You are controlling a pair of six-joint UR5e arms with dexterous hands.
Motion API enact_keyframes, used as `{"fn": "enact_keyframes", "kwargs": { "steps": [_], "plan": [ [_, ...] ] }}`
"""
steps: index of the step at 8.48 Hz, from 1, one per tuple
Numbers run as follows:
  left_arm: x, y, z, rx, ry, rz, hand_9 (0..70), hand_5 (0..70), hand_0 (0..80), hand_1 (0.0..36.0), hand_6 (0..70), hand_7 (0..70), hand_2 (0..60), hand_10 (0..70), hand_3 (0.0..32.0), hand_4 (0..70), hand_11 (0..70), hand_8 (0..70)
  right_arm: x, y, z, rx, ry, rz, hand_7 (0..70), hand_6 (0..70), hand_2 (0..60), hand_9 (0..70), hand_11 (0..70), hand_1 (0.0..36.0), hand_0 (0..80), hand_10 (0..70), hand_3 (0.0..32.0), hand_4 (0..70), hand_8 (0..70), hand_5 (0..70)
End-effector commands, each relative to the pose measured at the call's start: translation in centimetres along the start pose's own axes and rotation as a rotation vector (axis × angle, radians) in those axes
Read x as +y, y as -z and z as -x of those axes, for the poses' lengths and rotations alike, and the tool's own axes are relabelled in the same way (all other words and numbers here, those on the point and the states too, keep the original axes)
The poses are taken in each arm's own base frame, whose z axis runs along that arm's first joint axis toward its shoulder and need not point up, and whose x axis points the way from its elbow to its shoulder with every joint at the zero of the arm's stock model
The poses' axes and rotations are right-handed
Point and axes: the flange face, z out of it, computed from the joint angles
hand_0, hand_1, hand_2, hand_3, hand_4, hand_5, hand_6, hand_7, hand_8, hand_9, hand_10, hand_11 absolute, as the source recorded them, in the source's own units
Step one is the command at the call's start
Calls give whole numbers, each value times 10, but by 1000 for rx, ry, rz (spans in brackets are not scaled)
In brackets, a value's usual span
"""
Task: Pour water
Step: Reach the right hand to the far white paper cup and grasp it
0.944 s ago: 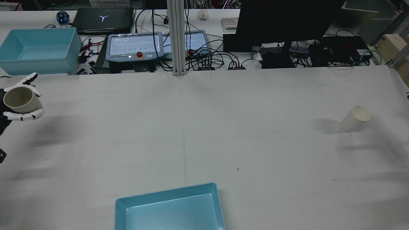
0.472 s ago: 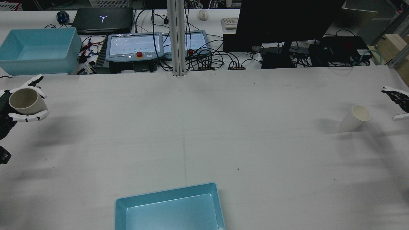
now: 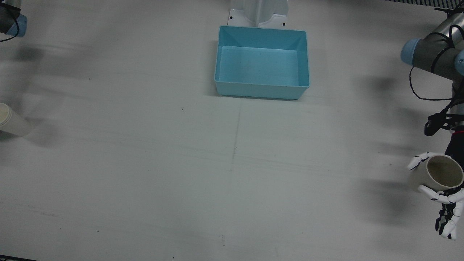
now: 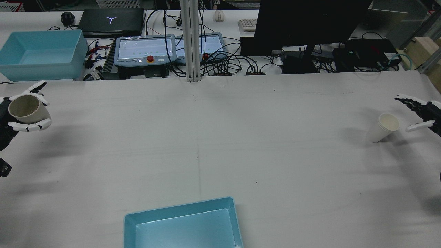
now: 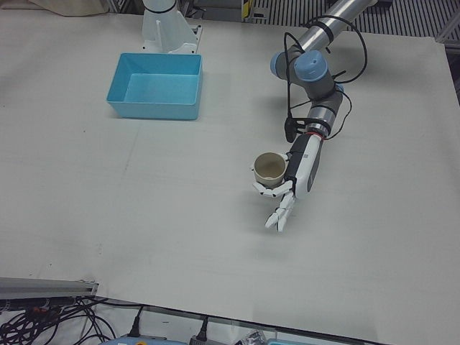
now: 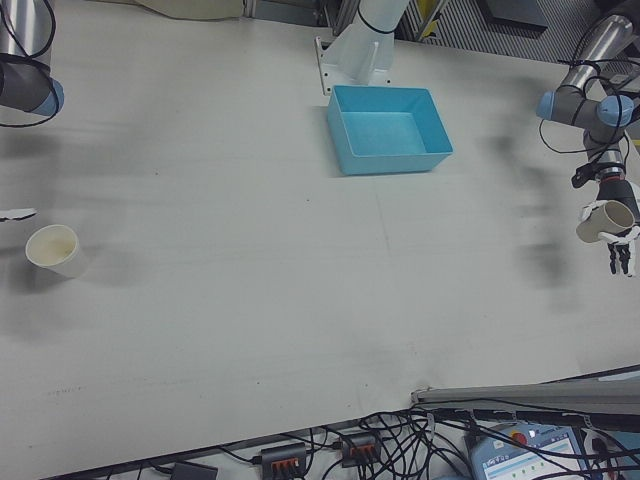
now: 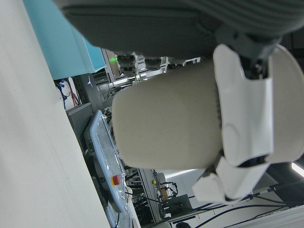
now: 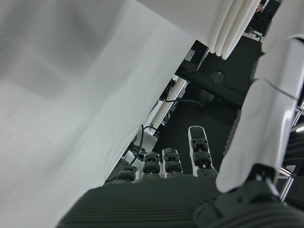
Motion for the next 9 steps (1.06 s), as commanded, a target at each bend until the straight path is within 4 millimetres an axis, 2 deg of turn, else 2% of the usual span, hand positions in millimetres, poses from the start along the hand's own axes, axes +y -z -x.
{"fn": "enact_keyframes", "kwargs": {
  "steps": [1,3,5,7,9],
  "plan": [
    [-2,1,-1,2,9,-1,18,700,575,360,89,99,600,48,0,531,92,43,23,-17,-27,48,50,44,125,59,0,73,42,158,552,18,0,199,71,190],
    [-2,2,-1,2,9,-1,15,700,574,360,85,97,600,47,0,523,91,41,28,-20,-32,48,43,49,114,45,0,70,52,143,532,26,0,163,68,178],
    [-5,5,-2,2,10,-1,15,700,577,360,83,96,600,47,0,514,89,41,40,-25,-49,78,49,73,109,38,0,69,55,140,532,27,0,157,69,176],
    [-9,8,-3,6,11,0,14,700,574,360,81,93,600,46,0,505,88,40,60,-32,-72,79,42,87,113,41,0,73,58,149,539,29,0,161,72,177],
    [-13,13,-4,3,16,-2,14,700,578,360,79,93,600,45,0,501,87,40,70,-35,-80,79,38,97,110,37,0,73,57,160,554,28,0,171,74,177]
  ]
}}
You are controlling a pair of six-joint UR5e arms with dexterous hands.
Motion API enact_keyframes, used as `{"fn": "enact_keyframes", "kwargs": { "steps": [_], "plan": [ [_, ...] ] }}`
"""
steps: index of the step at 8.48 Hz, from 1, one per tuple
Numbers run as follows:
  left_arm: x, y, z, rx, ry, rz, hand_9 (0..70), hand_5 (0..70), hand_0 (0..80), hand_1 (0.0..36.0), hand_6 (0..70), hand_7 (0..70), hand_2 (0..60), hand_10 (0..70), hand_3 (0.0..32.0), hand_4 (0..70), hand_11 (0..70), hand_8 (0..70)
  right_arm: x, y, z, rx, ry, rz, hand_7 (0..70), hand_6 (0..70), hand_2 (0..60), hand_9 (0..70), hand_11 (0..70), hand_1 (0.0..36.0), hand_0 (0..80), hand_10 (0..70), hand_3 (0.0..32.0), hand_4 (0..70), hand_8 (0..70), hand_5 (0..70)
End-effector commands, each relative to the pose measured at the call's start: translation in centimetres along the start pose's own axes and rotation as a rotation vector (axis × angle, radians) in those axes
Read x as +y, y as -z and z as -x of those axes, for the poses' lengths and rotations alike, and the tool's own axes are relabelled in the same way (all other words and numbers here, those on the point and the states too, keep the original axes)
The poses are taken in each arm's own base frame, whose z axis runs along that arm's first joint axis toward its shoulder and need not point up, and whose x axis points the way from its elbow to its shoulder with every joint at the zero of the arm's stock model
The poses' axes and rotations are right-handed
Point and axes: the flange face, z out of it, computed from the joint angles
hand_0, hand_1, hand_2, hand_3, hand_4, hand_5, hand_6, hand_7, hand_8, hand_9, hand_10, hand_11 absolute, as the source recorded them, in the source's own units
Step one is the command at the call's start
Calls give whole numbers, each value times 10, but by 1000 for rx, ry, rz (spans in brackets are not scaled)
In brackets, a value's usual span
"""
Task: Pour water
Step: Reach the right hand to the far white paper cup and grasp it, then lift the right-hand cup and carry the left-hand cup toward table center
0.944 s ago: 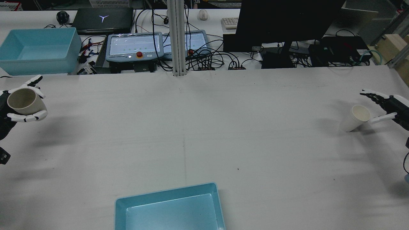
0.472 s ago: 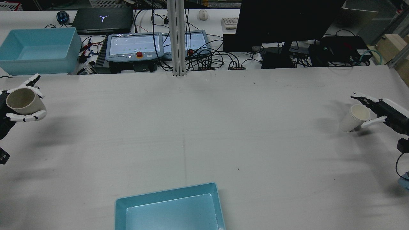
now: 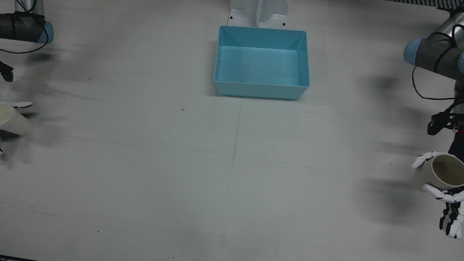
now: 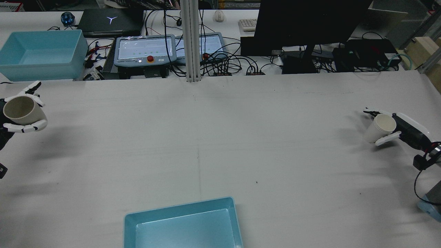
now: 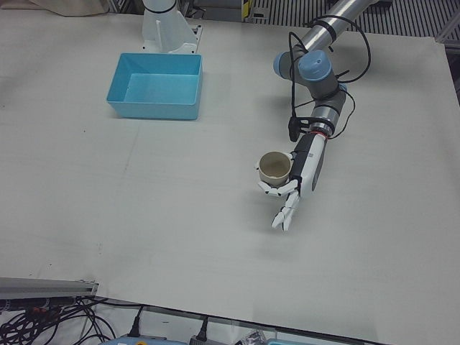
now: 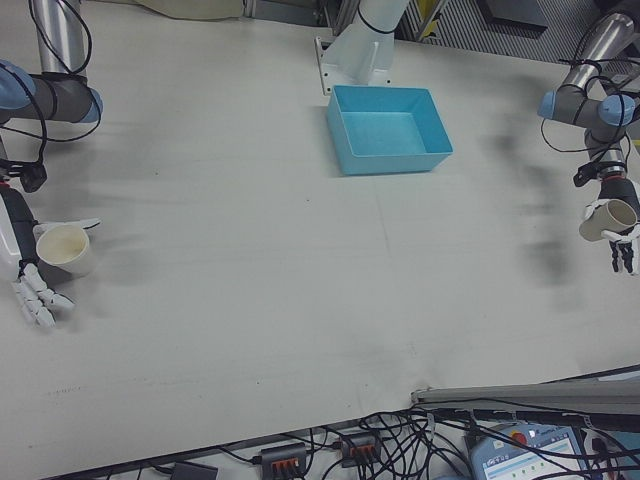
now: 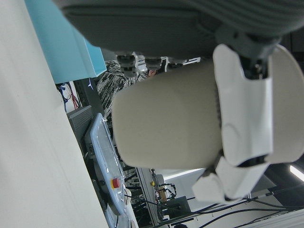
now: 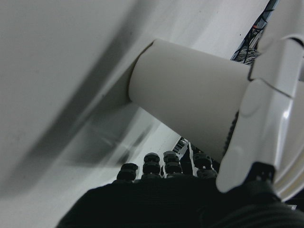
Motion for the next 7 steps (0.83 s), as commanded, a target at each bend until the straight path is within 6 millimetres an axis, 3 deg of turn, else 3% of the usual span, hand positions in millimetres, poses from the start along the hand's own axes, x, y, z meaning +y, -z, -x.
{"fn": "enact_keyframes", "kwargs": {
  "steps": [1,2,3,5,7],
  "plan": [
    [-7,9,-3,0,3,-2,12,700,577,360,76,91,600,44,0,496,85,38,14,-7,-7,-20,-9,8,113,37,0,76,63,166,562,32,0,195,76,176],
    [-7,9,-4,3,5,0,12,700,580,360,75,90,600,43,0,490,84,38,13,-5,-8,-20,-11,5,111,33,0,75,70,178,590,38,0,338,84,197],
    [-10,12,-5,2,4,-1,12,700,581,360,74,90,600,42,0,489,83,38,10,-1,-8,-24,-13,-3,122,37,0,73,89,191,643,55,0,700,94,293],
    [-9,13,-6,6,7,3,11,700,583,360,71,89,600,40,0,480,81,37,1,13,-10,-22,-12,-18,150,65,4,77,113,196,744,76,0,700,98,455],
    [-3,11,-8,10,14,12,11,700,585,360,68,86,600,39,0,466,79,37,-10,31,-13,-19,-12,-39,147,61,0,75,114,200,775,74,0,700,92,436]
  ]
}}
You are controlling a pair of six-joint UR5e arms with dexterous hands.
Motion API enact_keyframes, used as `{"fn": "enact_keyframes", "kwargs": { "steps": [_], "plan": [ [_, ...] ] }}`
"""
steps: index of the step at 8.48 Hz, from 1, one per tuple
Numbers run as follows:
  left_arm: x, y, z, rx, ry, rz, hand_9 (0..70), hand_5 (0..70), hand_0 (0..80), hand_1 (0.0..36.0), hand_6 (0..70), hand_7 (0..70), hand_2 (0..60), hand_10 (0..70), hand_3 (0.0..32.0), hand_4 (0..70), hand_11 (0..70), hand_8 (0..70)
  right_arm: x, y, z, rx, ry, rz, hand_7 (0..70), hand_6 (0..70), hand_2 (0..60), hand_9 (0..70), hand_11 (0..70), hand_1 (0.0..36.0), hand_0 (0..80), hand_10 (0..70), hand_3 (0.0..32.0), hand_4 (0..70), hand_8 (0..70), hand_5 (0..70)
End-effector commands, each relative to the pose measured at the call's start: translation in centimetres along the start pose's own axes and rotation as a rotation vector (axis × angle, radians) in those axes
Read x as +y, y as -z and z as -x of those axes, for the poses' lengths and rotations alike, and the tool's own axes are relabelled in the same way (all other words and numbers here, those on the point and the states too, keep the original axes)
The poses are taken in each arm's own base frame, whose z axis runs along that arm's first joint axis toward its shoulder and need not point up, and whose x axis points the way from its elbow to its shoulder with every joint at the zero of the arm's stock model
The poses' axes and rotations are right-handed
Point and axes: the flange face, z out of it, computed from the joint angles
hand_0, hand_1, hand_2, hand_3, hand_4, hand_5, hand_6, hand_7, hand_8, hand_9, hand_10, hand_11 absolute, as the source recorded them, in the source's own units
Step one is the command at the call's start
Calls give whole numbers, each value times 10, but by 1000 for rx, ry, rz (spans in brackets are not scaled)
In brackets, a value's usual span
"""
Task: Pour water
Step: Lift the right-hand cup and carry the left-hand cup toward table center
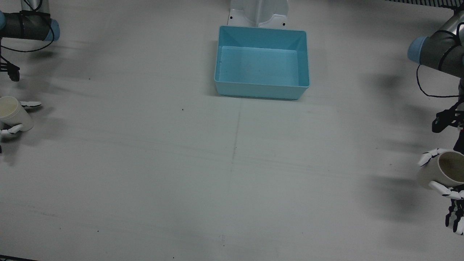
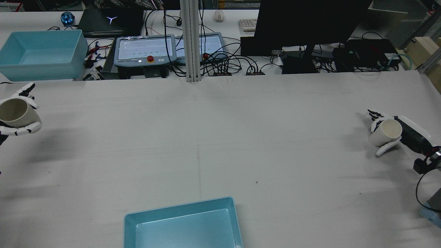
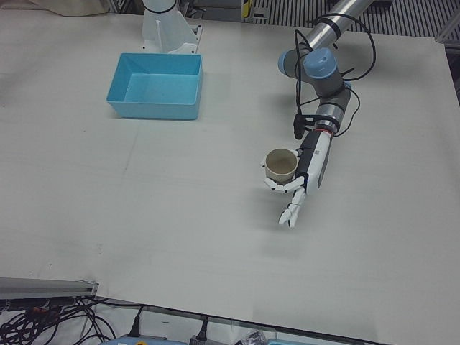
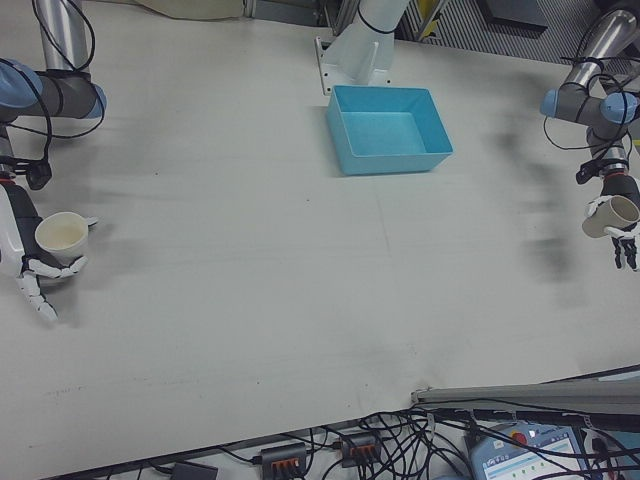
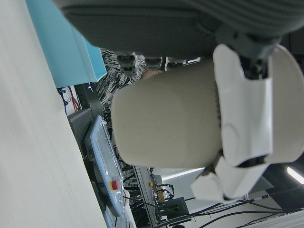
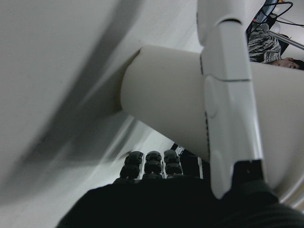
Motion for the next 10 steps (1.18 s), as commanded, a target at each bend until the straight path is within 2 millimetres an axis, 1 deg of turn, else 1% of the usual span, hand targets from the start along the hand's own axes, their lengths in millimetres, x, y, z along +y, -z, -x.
{"fn": "enact_keyframes", "kwargs": {
  "steps": [1,2,3,4,5,6,7,8,9,10],
  "plan": [
    [13,-1,-6,5,5,10,11,700,589,360,66,85,600,38,0,461,77,37,-20,33,-3,0,-28,-43,141,54,0,74,115,199,757,75,0,700,89,426],
    [24,0,-12,3,-1,1,10,700,593,360,64,86,600,36,0,456,75,37,-20,34,1,-15,-94,-45,137,52,0,74,119,200,744,77,0,700,87,412],
    [33,0,-13,-2,-4,1,11,700,593,360,65,86,600,35,0,451,75,37,-6,39,15,-37,-171,-25,134,50,0,74,118,211,762,74,0,700,85,410],
    [45,-1,-14,-8,-14,1,12,700,596,360,66,86,600,35,0,451,75,39,28,46,49,-76,-216,-1,142,67,0,77,112,235,800,68,0,700,88,435],
    [65,-5,-6,-24,-24,16,12,700,600,360,66,87,600,35,0,448,75,39,74,44,97,-89,-214,-44,168,111,8,86,113,265,800,67,0,700,97,481],
    [109,-11,37,-101,-7,50,10,700,602,360,67,87,600,36,0,446,76,38,117,43,133,-77,-203,-82,195,145,40,95,117,286,800,69,0,700,106,520],
    [150,-13,85,-171,14,84,12,700,606,360,70,91,600,36,0,452,76,39,131,42,144,-76,-202,-92,183,139,60,93,120,283,800,72,0,700,105,514],
    [196,-27,108,-177,-12,132,13,700,608,360,75,92,600,41,0,462,83,41,134,42,153,-91,-205,-89,160,122,65,85,119,272,800,72,0,700,99,487],
    [236,-26,146,-222,-22,173,14,700,608,360,78,93,600,42,0,466,87,42,137,43,163,-111,-204,-86,161,127,70,84,119,276,800,72,0,700,100,492],
    [262,-30,188,-244,-12,184,15,700,619,360,90,100,600,44,0,495,89,44,147,38,175,-112,-204,-84,171,139,84,86,122,290,800,73,0,700,103,512]
  ]
}}
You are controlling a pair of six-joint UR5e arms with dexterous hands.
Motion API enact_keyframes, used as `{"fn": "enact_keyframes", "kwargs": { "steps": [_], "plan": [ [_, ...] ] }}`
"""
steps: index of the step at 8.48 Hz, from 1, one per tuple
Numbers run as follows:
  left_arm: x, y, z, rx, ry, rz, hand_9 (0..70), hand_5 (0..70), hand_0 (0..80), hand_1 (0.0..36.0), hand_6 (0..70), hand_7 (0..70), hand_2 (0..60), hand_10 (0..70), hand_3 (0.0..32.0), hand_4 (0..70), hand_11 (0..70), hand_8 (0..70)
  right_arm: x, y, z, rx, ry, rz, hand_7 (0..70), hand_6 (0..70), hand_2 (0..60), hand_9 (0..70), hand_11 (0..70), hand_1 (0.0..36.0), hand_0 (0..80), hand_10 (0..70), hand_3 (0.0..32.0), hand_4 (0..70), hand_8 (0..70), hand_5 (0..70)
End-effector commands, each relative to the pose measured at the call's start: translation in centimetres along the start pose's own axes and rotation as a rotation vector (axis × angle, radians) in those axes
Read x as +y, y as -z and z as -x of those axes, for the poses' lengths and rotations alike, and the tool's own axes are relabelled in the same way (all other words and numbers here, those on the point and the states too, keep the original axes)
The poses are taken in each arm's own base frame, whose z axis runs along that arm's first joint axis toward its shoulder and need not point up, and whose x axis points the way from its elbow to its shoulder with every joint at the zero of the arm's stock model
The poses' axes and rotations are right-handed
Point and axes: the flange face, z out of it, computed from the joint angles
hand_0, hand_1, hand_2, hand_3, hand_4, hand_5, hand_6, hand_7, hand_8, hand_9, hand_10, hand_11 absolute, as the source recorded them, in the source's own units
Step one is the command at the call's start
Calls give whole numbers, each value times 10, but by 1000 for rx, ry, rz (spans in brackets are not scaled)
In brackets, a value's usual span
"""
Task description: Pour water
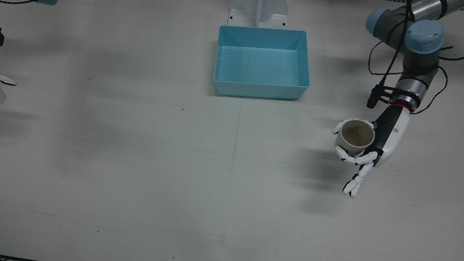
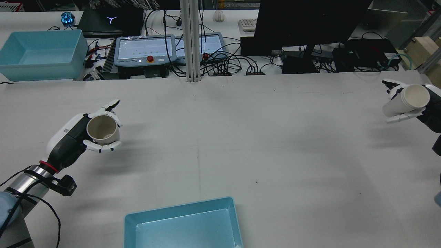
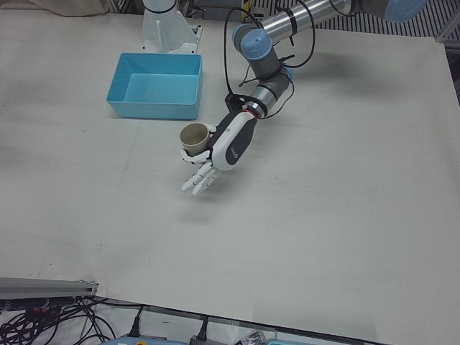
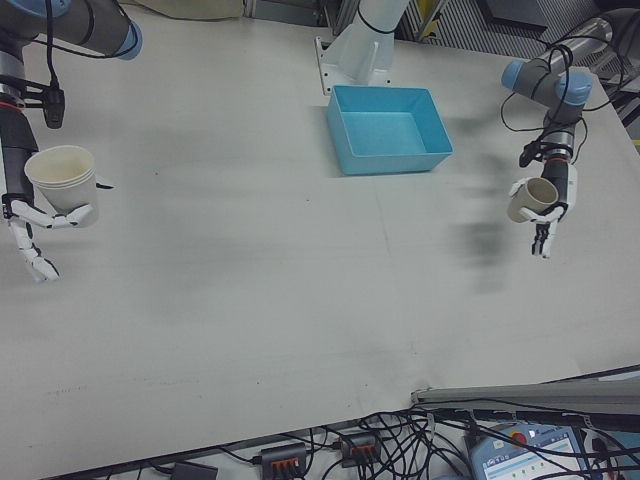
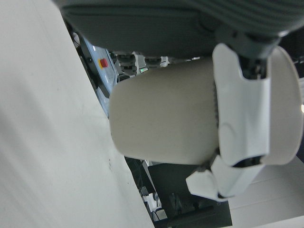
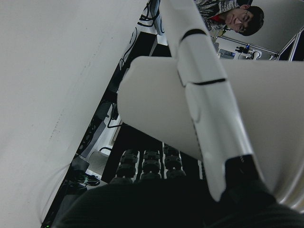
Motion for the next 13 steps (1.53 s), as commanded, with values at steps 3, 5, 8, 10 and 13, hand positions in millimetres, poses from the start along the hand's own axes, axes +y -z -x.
{"fn": "enact_keyframes", "kwargs": {
  "steps": [3,5,8,10,13],
  "plan": [
    [125,-56,138,-63,9,76,15,700,612,360,100,102,600,49,0,513,94,44,135,-42,52,25,83,-65,183,153,130,90,127,332,800,75,0,700,107,553],
    [135,-64,142,-53,-15,89,18,700,606,360,114,111,600,49,0,537,93,47,209,-63,43,84,145,-66,180,154,156,90,132,350,800,77,0,700,108,564],
    [160,-89,157,-39,-40,106,18,700,594,360,124,116,600,50,0,544,93,48,299,-36,-2,161,244,-128,213,189,200,110,147,360,800,83,0,700,124,639],
    [173,-93,167,-27,-58,112,21,700,590,360,130,120,600,50,0,551,93,50,339,5,-29,264,327,-231,220,196,211,118,157,360,800,88,0,700,130,675],
    [183,-82,183,-37,-50,113,24,700,588,360,139,126,600,52,0,567,96,53,323,6,-42,292,348,-316,213,190,257,119,161,360,800,90,0,700,129,670]
  ]
}}
